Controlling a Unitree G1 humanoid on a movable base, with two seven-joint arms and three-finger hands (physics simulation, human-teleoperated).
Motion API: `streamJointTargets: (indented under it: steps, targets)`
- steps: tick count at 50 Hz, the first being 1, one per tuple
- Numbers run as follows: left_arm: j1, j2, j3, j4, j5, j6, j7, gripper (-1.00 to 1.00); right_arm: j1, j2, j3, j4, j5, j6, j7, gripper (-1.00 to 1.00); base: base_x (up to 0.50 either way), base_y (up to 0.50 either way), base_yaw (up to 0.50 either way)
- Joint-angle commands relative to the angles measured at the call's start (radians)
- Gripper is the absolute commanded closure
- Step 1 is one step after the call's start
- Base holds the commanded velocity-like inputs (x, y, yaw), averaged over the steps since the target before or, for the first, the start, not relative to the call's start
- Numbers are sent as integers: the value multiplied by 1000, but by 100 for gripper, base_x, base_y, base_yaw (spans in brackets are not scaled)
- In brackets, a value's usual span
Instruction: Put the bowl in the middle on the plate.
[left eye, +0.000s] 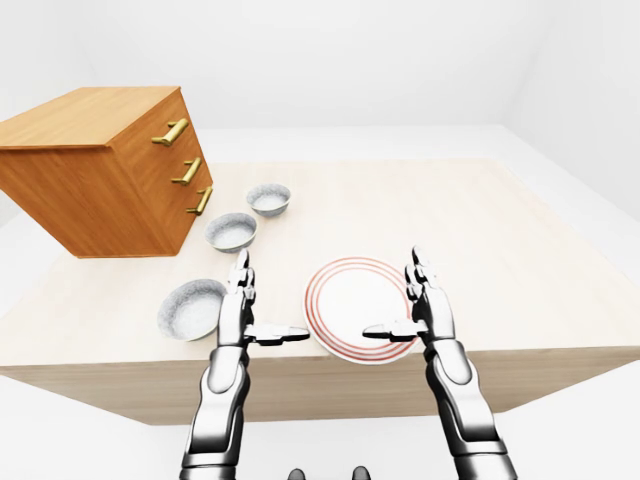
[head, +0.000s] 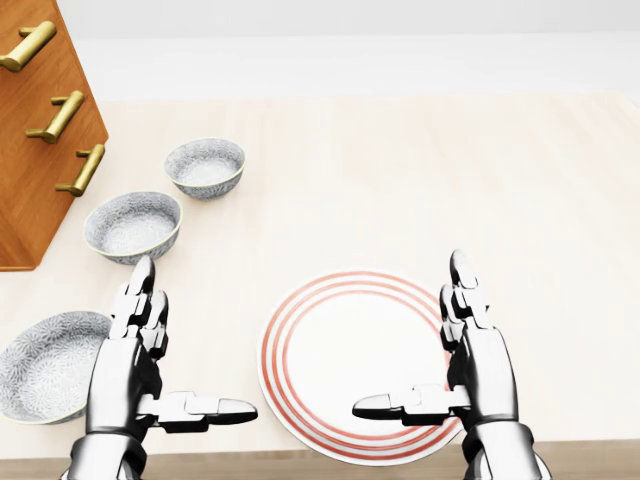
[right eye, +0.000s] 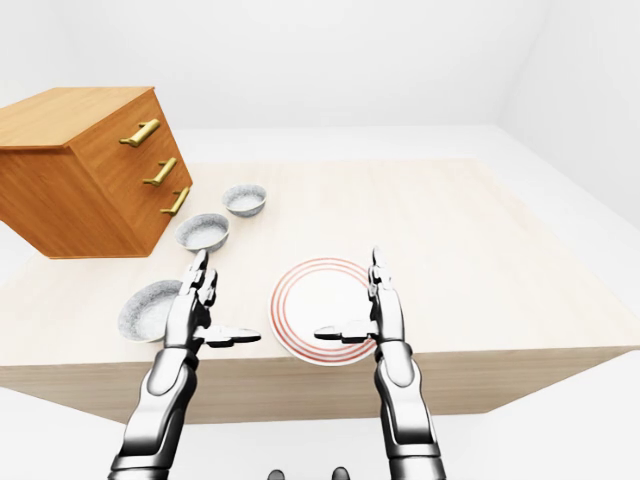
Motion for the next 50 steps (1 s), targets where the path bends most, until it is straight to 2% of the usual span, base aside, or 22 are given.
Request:
streamJointTargets:
  steps: [1,5,7,12,13,17,22,23,24,27,33,34,36,37,39,42,44,46,48,50]
  targets:
    - [3,10,21,-8,-9,6,-21,-100,6,-10,-23,-4,14,9,18,-100,0,0,0]
    - [4,10,21,-12,-9,9,-19,-100,8,-10,-21,-15,12,22,15,-100,0,0,0]
    - [2,10,21,-11,-9,10,-19,-100,1,-12,-25,13,14,2,18,-100,0,0,0]
    - [-2,11,23,-2,-10,6,-19,-100,2,-12,-24,3,13,13,16,-100,0,0,0]
    - [-3,11,23,-2,-11,6,-20,-100,2,-12,-26,17,13,-1,18,-100,0,0,0]
    - [-2,11,23,-7,-10,10,-19,-100,0,-12,-25,14,11,4,15,-100,0,0,0]
    - [-3,11,23,-7,-11,11,-19,-100,-4,-12,-25,28,10,-6,16,-100,0,0,0]
    - [-3,11,23,-6,-11,10,-19,-100,1,-12,-23,15,9,1,15,-100,0,0,0]
    - [-3,11,24,-6,-11,11,-19,-100,9,-11,-19,-20,7,27,13,-100,0,0,0]
    - [-2,11,23,-7,-10,10,-18,-100,-2,-13,-12,-3,-8,10,17,-100,0,0,0]
    - [4,10,24,-24,-11,23,-13,-100,0,-19,-16,-25,-26,24,25,-100,0,0,0]
    - [5,10,24,-26,-11,25,-13,-100,4,-18,-14,-55,-30,49,24,-100,0,0,0]
    - [2,10,25,-17,-13,19,-13,-100,1,-25,-10,-62,-52,51,37,-100,0,0,0]
    - [1,10,26,-15,-13,19,-13,-100,-2,-23,-20,-79,-44,70,34,-100,0,0,0]
    - [2,10,25,-19,-13,21,-12,-100,-2,-24,-21,-101,-50,87,36,-100,0,0,0]
    - [0,11,25,-15,-12,19,-12,-100,-11,-27,-24,-128,-58,91,42,-100,0,0,0]
    - [1,12,25,-25,-13,28,-13,-100,-17,-31,-30,-136,-60,91,48,-100,0,0,0]
    - [-6,12,28,-1,-13,12,-12,-100,-20,-37,-36,-150,-67,91,54,-100,0,0,0]
    - [-9,12,28,9,-13,5,-12,-100,-20,-40,-43,-152,-69,91,60,-100,0,0,0]
    - [-7,12,27,1,-13,10,-12,-100,-15,-42,-46,-163,-75,91,66,-100,0,0,0]
